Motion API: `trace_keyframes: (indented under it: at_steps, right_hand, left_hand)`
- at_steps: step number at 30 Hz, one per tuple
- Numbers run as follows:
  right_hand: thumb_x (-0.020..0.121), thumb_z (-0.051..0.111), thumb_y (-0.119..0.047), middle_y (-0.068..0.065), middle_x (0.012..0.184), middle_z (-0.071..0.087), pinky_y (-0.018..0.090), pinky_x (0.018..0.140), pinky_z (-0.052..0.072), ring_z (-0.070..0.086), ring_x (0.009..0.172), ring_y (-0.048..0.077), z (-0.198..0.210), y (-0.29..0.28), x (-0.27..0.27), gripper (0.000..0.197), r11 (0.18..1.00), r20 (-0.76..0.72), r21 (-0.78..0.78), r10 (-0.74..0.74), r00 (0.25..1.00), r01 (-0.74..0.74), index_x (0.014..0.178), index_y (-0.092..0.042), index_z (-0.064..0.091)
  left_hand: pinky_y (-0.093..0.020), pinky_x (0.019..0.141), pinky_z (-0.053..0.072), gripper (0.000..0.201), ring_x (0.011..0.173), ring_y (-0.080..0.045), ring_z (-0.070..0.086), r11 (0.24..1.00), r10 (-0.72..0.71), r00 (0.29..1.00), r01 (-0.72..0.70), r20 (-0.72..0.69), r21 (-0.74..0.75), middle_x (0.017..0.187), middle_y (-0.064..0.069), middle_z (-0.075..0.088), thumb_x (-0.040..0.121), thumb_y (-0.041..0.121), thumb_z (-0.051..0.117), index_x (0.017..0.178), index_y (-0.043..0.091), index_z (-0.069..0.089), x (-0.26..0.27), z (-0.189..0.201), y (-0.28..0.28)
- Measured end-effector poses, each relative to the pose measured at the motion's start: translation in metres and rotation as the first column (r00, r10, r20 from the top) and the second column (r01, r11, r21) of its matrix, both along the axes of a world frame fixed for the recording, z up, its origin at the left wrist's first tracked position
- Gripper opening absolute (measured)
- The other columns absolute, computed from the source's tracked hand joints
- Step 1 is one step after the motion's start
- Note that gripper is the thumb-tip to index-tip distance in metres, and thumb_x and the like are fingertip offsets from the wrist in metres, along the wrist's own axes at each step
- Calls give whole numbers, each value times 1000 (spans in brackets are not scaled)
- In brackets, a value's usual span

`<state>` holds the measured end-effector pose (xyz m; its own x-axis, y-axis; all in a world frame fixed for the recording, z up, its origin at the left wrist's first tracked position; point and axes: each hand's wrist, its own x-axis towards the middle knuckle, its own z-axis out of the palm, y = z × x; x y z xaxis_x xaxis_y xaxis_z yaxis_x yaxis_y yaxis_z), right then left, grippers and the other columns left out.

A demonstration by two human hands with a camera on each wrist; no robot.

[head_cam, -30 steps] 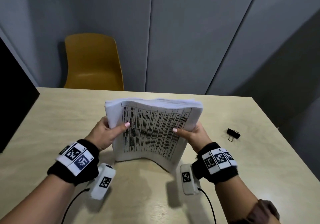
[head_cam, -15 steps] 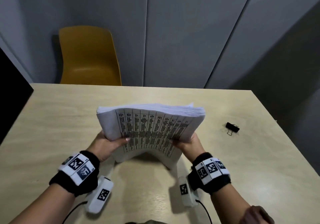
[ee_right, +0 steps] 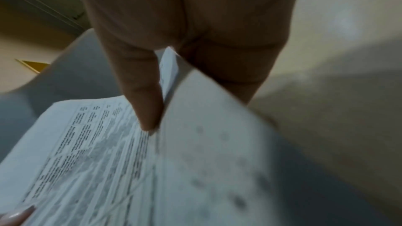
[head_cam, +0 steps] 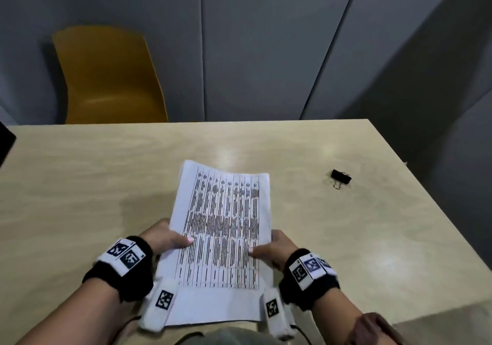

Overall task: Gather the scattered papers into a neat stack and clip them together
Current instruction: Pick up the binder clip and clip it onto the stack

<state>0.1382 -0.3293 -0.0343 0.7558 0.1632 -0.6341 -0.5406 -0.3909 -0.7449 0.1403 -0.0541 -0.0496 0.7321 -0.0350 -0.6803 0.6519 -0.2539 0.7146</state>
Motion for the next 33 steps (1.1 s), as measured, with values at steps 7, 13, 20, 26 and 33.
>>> trace_keyframes:
  at_steps: [7,13,20,26,33]
  right_hand:
    - [83,64,-26,5,65,62,23,53,49,58,54,18,-11,-29,17,18,964,80,-265,50,996,-27,73,-12,61]
    - [94,44,-39,8,65,50,29,54,42,49,54,22,6,-92,83,31,591,-280,303,-695,663,748,78,-12,48]
    - [95,31,-49,12,100,58,41,87,48,60,92,28,15,-141,146,52,400,-312,370,-797,518,838,112,-3,50]
    - [96,32,-42,11,87,59,39,80,51,59,73,24,-3,-158,169,45,371,-234,311,-862,449,875,88,-3,53]
    - [91,36,-17,2,36,55,16,39,36,47,28,13,-6,-146,147,29,406,-193,223,-873,449,886,63,-12,46]
  left_hand:
    - [-53,101,41,58,101,-33,65,998,-13,997,18,-78,62,103,-12,72,48,18,87,101,10,66,-4,-45,-1]
    - [-50,100,43,53,99,-34,64,993,50,997,-43,-60,112,102,-16,70,58,10,83,106,2,62,-7,-31,-11]
    - [-37,91,42,26,98,-34,63,990,78,997,-74,-30,120,94,-16,69,72,-12,67,95,1,65,-8,-20,-24]
    - [-32,86,41,37,98,-31,63,989,75,997,-69,-35,134,102,-19,69,73,-9,69,109,-2,62,-8,-23,-23]
    - [-35,90,42,42,98,-32,63,991,86,995,-81,-42,110,105,-20,69,67,-5,75,108,-3,63,-8,-25,-21]
